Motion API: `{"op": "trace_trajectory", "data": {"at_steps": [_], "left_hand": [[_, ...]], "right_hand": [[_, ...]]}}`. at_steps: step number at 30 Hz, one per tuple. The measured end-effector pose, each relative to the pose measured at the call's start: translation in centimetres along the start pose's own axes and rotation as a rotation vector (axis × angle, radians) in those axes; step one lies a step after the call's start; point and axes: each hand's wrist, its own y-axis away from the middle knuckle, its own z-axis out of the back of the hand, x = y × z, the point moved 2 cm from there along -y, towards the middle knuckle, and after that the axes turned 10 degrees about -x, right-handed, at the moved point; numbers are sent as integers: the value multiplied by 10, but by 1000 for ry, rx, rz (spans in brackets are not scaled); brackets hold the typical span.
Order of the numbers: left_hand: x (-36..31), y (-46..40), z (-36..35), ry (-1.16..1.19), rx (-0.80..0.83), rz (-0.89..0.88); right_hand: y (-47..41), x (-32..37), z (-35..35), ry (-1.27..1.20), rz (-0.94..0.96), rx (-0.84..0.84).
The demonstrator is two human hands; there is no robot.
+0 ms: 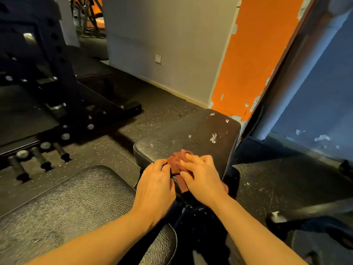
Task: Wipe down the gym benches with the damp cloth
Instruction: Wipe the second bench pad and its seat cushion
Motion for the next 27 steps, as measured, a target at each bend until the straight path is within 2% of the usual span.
{"op": "trace_trajectory", "data": {"at_steps": [2,5,9,12,15,23,27], "left_hand": [[7,-2,6,33,48,-60],[25,-5,16,-63,120,-223],[35,-4,21,-47,76,-108],[32,-5,17,-37,80,-144],[35,-4,18,-31,74,-82],[41,-6,19,25,56,56],[39,-6,18,-42,54,64]], "right_hand": [[10,0,17,110,82,53],[16,-7,21,233,111,50],[-8,7,-7,70,57,59],[-41,17,-28,50,12,75],[-61,28,-39,73,32,88],[-15,38,-14,65,117,118],[-36,45,-18,69,107,152]]}}
